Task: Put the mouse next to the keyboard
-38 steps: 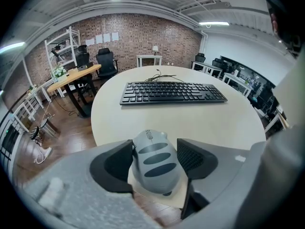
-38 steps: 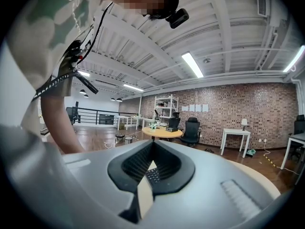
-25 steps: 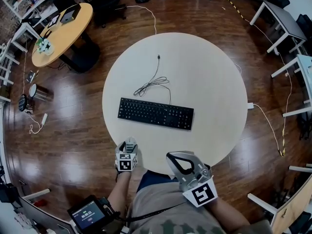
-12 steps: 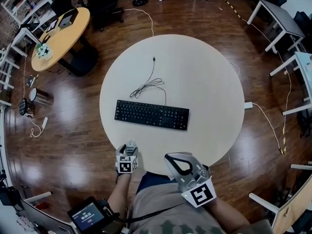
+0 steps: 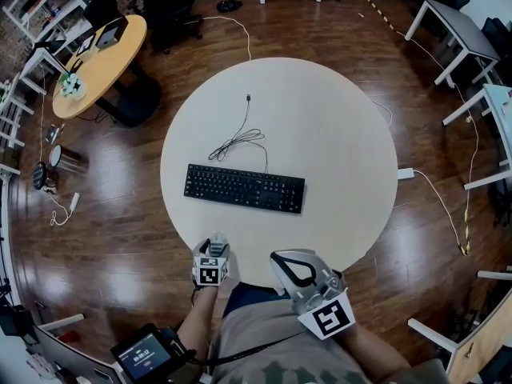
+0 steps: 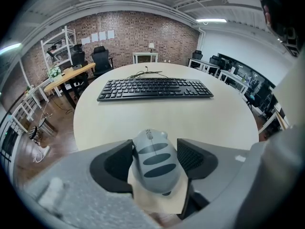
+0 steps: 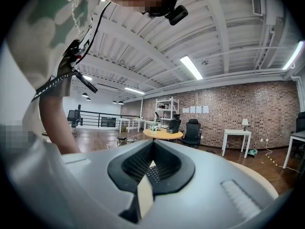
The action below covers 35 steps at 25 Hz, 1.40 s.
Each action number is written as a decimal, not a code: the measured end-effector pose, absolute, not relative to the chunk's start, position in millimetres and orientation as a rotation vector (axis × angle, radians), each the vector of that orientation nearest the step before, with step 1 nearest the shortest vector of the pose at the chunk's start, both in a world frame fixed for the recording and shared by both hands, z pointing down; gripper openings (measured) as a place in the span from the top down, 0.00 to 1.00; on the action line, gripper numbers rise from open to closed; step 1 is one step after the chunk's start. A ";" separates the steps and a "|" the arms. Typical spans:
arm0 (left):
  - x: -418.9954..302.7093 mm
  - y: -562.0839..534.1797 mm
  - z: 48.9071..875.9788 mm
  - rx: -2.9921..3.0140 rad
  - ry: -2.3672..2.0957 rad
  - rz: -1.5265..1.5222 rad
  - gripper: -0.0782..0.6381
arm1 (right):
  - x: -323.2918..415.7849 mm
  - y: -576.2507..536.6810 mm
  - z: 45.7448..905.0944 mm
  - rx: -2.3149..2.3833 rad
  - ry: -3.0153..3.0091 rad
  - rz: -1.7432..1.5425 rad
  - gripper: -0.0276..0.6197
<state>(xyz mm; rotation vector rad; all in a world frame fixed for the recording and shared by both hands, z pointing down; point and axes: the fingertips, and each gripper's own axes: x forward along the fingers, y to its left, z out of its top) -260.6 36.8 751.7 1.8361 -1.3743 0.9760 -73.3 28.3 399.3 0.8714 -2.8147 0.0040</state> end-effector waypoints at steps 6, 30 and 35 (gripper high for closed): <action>-245.7 39.1 750.6 1.846 -1.368 0.973 0.47 | -64.6 27.7 398.6 0.855 -2.818 -0.005 0.95; -175.8 48.2 748.8 1.885 -1.338 1.007 0.47 | -24.8 27.6 412.8 0.791 -2.839 0.047 0.95; -156.4 54.9 748.1 1.908 -1.313 1.011 0.47 | -16.4 32.2 404.9 0.794 -2.899 0.084 0.95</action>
